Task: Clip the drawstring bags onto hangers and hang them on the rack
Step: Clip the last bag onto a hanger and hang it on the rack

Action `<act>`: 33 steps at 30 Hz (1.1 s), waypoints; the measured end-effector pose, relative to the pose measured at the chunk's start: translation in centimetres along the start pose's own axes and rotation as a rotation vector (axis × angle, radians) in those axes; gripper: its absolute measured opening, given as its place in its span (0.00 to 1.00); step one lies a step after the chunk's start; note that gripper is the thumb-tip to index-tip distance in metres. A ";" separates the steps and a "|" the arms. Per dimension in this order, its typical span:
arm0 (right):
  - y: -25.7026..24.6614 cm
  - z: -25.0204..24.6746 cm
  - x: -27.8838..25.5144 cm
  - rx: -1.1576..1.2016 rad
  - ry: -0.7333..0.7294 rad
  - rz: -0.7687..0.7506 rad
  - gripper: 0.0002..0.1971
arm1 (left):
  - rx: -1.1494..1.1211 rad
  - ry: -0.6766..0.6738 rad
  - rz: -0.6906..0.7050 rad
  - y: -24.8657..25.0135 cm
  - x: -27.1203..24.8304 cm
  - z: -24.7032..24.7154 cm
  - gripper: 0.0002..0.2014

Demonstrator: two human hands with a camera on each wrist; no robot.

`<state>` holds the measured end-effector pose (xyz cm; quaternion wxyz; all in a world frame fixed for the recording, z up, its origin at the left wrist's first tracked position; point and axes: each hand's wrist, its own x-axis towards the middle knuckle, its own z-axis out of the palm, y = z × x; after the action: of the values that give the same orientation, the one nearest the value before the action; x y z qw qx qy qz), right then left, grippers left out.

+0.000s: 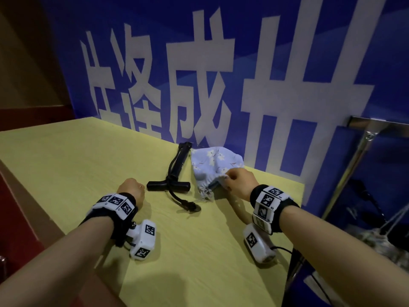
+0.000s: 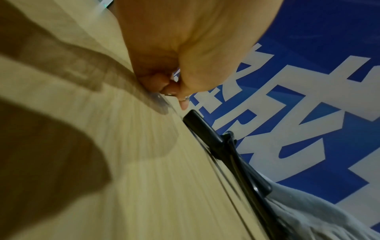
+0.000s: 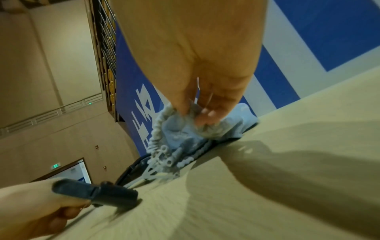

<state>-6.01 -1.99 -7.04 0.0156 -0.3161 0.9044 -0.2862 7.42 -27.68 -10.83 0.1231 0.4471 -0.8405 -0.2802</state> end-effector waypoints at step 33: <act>0.7 -17.1 -14.3 0.245 0.353 -0.144 0.11 | -0.474 -0.080 0.742 20.3 -24.4 0.0 0.08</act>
<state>1.49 15.44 4.68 -0.1250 -0.3207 0.8268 -0.4449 7.47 1.32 2.03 0.2817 0.0632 -0.8607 -0.4193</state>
